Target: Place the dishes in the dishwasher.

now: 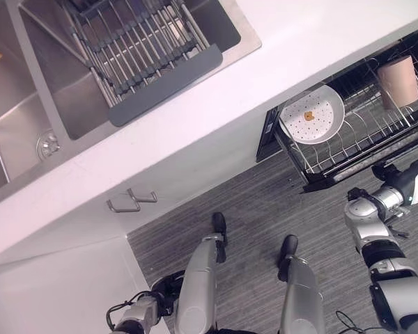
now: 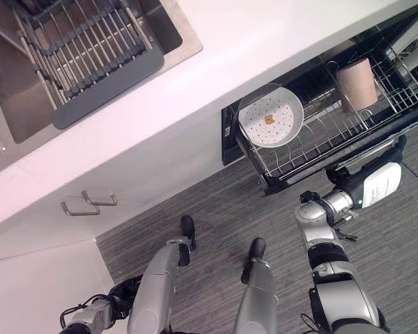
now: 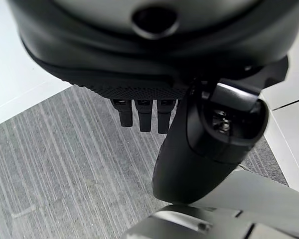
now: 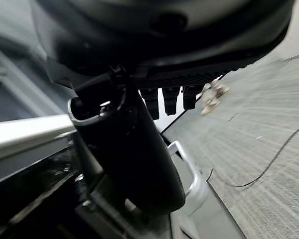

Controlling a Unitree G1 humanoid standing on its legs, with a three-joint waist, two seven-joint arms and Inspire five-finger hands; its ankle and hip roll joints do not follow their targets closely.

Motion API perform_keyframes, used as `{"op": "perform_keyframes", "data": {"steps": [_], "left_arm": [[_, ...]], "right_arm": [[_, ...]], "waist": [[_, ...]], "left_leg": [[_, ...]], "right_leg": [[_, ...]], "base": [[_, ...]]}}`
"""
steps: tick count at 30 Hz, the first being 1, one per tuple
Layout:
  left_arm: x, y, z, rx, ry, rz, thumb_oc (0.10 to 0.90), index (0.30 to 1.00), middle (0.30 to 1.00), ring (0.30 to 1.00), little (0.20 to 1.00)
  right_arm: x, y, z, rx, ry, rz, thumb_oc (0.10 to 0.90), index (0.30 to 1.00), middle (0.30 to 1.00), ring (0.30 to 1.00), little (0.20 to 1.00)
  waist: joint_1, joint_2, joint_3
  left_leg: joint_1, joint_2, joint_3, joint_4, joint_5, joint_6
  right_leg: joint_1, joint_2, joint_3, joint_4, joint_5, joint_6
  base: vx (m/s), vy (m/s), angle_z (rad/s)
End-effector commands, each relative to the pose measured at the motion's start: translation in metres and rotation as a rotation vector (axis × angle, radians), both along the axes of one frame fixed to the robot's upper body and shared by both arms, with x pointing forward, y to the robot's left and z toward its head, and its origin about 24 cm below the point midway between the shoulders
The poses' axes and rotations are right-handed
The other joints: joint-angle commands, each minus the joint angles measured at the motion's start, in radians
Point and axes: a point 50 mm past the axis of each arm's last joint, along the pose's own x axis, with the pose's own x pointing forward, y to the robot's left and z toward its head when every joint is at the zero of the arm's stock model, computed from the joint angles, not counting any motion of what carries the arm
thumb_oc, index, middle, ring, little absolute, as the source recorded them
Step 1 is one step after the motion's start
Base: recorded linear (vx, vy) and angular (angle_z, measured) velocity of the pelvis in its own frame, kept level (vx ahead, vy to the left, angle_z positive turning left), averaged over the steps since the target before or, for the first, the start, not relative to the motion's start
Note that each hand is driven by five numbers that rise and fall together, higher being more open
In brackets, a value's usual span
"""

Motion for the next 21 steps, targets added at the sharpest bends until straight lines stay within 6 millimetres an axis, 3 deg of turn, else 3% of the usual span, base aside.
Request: {"op": "perform_keyframes", "data": {"steps": [1,9,13,21], "left_arm": [[-0.011,-0.006,-0.005,-0.020,0.056,-0.076,0.800,0.900,0.900,0.900,0.900],[-0.007,0.001,-0.002,0.007,0.050,-0.106,0.800,0.900,0.900,0.900,0.900],[-0.007,0.006,0.000,0.016,0.038,-0.124,0.800,0.900,0.900,0.900,0.900],[-0.012,0.015,0.000,0.020,0.039,-0.108,0.800,0.900,0.900,0.900,0.900]], "right_arm": [[0.013,-0.001,0.104,-0.283,-0.236,0.101,0.800,0.900,0.900,0.900,0.900],[0.020,0.002,0.148,-0.300,-0.319,0.152,0.800,0.900,0.900,0.900,0.900],[0.025,0.010,0.180,-0.379,-0.322,0.206,0.800,0.900,0.900,0.900,0.900],[0.032,0.014,0.198,-0.399,-0.284,0.284,0.800,0.900,0.900,0.900,0.900]], "waist": [[0.050,0.009,-0.015],[0.094,0.002,-0.015],[0.129,-0.004,-0.015],[0.180,-0.028,-0.015]], "left_leg": [[0.044,-0.022,-0.050,-0.119,-0.039,-0.051],[0.028,-0.033,-0.068,-0.119,-0.033,-0.048],[0.015,-0.048,-0.093,-0.119,-0.028,-0.050],[0.025,-0.065,-0.116,-0.119,-0.032,-0.050]], "right_leg": [[0.040,0.044,-0.072,0.149,-0.204,-0.082],[0.053,0.045,-0.095,0.150,-0.207,-0.082],[0.074,0.045,-0.111,0.130,-0.204,-0.082],[0.152,0.037,-0.147,0.076,-0.189,-0.074]], "base": [[0.04,-0.017,0.05],[0.03,-0.016,0.15],[0.04,0.012,0.15],[0.07,0.018,0.21]]}}
